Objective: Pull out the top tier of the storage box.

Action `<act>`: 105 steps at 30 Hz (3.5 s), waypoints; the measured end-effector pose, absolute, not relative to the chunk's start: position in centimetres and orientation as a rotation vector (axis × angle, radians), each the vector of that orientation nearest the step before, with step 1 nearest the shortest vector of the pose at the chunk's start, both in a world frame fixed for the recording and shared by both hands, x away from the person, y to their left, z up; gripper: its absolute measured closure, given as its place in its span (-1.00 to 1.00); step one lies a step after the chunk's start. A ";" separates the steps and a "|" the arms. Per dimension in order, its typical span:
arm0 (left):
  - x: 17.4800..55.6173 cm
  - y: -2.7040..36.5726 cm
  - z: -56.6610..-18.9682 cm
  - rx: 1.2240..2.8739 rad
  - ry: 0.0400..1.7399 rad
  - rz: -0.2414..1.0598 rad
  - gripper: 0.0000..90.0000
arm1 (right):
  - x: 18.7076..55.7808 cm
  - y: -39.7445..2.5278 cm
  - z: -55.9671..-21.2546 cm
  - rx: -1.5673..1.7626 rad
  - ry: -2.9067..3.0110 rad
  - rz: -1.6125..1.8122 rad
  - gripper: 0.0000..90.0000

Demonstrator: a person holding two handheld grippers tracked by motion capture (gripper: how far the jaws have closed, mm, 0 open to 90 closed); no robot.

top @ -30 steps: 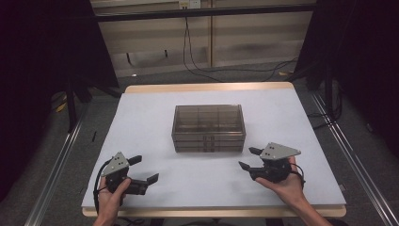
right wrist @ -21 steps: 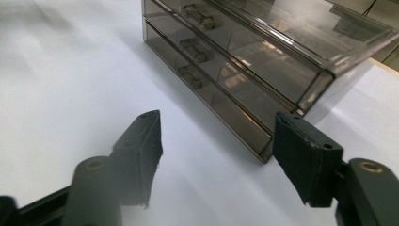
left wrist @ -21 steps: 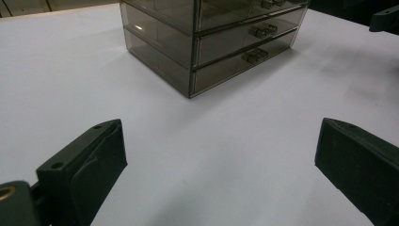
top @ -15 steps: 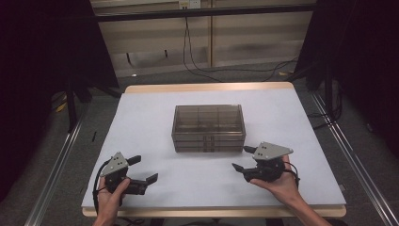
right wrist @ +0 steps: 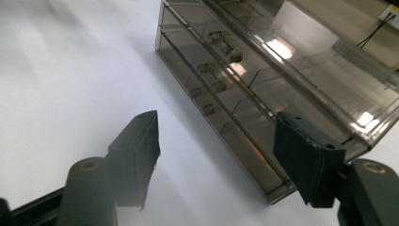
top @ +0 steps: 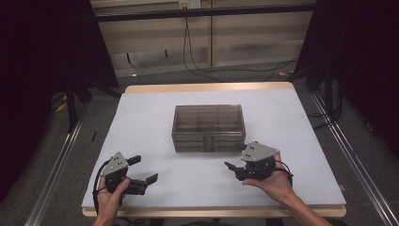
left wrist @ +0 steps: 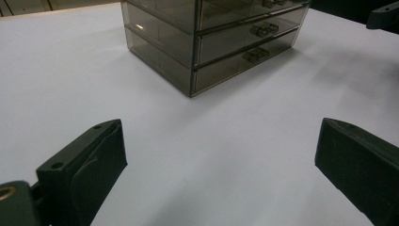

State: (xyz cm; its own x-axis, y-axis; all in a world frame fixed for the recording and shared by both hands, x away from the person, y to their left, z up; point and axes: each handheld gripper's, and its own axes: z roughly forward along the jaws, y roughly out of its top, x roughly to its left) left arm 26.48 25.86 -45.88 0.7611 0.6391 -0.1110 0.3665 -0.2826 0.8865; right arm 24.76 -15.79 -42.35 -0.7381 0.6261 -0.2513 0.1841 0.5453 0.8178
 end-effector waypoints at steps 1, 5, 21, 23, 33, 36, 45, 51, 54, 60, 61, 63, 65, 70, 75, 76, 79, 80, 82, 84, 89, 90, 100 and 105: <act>26.5 25.8 -45.9 1.903 0.768 0.322 -0.95 | 24.8 -15.5 -42.3 0.643 2.259 1.087 -0.23; 26.4 25.8 -45.8 1.908 0.771 0.329 -0.95 | 25.1 -14.3 -42.0 0.586 2.249 1.060 -0.19; 26.5 25.8 -45.9 1.903 0.764 0.318 -0.95 | 25.5 -12.0 -42.6 0.381 2.191 0.830 0.22; 26.5 25.8 -45.9 1.905 0.763 0.319 -0.95 | 25.5 -11.8 -42.6 0.352 2.181 0.815 0.23; 26.5 25.8 -45.9 1.903 0.762 0.318 -0.95 | 24.8 -10.7 -43.3 0.210 2.116 0.696 0.19; 26.5 25.8 -45.9 1.902 0.765 0.317 -0.95 | 24.7 -10.4 -43.4 0.188 2.113 0.673 0.24; 26.5 25.8 -45.9 1.902 0.762 0.317 -0.95 | 24.5 -9.4 -44.2 0.087 2.060 0.563 0.35; 26.5 25.9 -45.9 1.902 0.764 0.318 -0.95 | 24.5 -8.8 -44.7 0.027 2.024 0.498 0.41; 26.5 25.9 -45.8 1.904 0.762 0.319 -0.95 | 24.6 -8.6 -45.0 -0.005 2.012 0.463 0.43; 26.5 25.9 -45.8 1.903 0.762 0.318 -0.95 | 24.6 -8.2 -45.4 -0.067 1.974 0.408 0.47; 26.5 25.9 -45.8 1.904 0.763 0.318 -0.95 | 24.6 -8.2 -45.3 -0.079 1.971 0.402 0.47; 26.5 25.9 -45.8 1.901 0.763 0.318 -0.95 | 24.7 -8.1 -45.3 -0.073 1.972 0.397 0.45; 26.5 25.8 -45.8 1.899 0.764 0.320 -0.95 | 24.9 -8.1 -45.2 -0.068 1.970 0.393 0.42; 26.5 25.9 -45.9 1.898 0.763 0.315 -0.95 | 25.3 -8.2 -45.2 -0.082 1.958 0.366 0.46; 26.5 25.8 -45.8 1.903 0.761 0.318 -0.95 | 25.6 -8.0 -45.3 -0.090 1.932 0.339 0.49; 26.5 25.8 -45.8 1.902 0.763 0.318 -0.95 | 25.7 -7.9 -45.3 -0.092 1.935 0.336 0.50; 26.5 25.9 -45.9 1.903 0.762 0.317 -0.95 | 25.8 -7.7 -45.4 -0.084 1.926 0.336 0.51; 26.5 25.9 -45.9 1.903 0.763 0.316 -0.95 | 25.8 -7.7 -45.5 -0.082 1.918 0.328 0.52; 26.5 25.8 -45.9 1.901 0.761 0.315 -0.95 | 25.8 -7.5 -45.7 -0.092 1.912 0.308 0.54; 26.5 25.8 -45.9 1.902 0.762 0.316 -0.95 | 25.8 -7.4 -45.9 -0.107 1.889 0.281 0.59; 26.5 25.8 -45.9 1.902 0.763 0.316 -0.95 | 26.1 -7.0 -46.2 -0.130 1.880 0.249 0.63; 26.5 25.9 -45.9 1.904 0.762 0.317 -0.95 | 26.1 -7.0 -46.4 -0.107 1.872 0.250 0.64; 26.5 25.8 -45.9 1.904 0.760 0.316 -0.95 | 26.5 -6.7 -46.6 -0.093 1.850 0.239 0.73; 26.5 25.9 -45.9 1.899 0.764 0.313 -0.95 | 26.5 -6.4 -46.8 -0.065 1.830 0.222 0.79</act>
